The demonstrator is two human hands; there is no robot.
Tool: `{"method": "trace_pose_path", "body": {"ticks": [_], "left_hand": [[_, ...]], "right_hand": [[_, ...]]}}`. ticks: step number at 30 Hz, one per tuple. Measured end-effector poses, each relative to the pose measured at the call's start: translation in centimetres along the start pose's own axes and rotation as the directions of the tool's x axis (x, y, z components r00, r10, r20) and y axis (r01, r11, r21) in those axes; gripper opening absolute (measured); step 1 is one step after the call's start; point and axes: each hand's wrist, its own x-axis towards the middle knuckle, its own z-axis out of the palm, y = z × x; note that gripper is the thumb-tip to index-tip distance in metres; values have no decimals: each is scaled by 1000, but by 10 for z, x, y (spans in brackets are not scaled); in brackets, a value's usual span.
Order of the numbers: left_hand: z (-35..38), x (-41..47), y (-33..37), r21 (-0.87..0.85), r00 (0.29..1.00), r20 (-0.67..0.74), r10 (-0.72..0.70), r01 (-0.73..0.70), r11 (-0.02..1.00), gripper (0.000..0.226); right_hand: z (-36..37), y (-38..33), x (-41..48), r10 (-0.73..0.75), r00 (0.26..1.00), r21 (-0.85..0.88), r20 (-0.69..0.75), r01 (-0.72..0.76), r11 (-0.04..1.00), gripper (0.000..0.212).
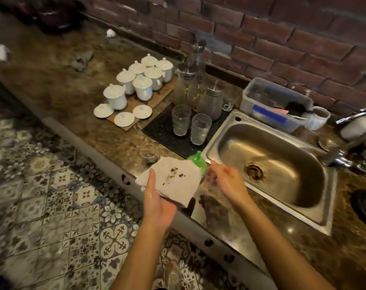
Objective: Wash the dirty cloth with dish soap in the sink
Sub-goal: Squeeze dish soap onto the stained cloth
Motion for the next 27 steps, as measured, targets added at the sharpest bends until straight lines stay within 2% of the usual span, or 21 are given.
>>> {"method": "trace_pose_path", "body": {"ticks": [3, 5, 7, 13, 19, 23, 27], "left_hand": [[-5, 11, 5, 91, 997, -50, -62, 66, 994, 52], [-1, 19, 2, 183, 992, -67, -111, 122, 976, 54], [1, 29, -2, 235, 984, -67, -162, 174, 956, 57], [13, 57, -9, 212, 971, -38, -235, 237, 948, 45], [18, 76, -10, 197, 966, -38, -256, 258, 946, 43], [19, 85, -12, 179, 966, -42, -254, 257, 950, 41], [16, 93, -12, 180, 967, -40, -253, 256, 950, 41]], "right_hand": [[3, -13, 29, -104, 989, -111, -101, 93, 989, 41], [8, -21, 50, -147, 984, -195, -98, 126, 973, 44], [15, -25, 74, -130, 990, -208, -61, 115, 971, 51], [39, -24, 122, -4, 986, -257, 166, 47, 965, 60], [53, -13, 141, 27, 975, -341, 219, 50, 939, 68], [58, -6, 149, 31, 973, -296, 229, 40, 954, 59], [62, -2, 152, 20, 967, -255, 253, 46, 966, 60]]}}
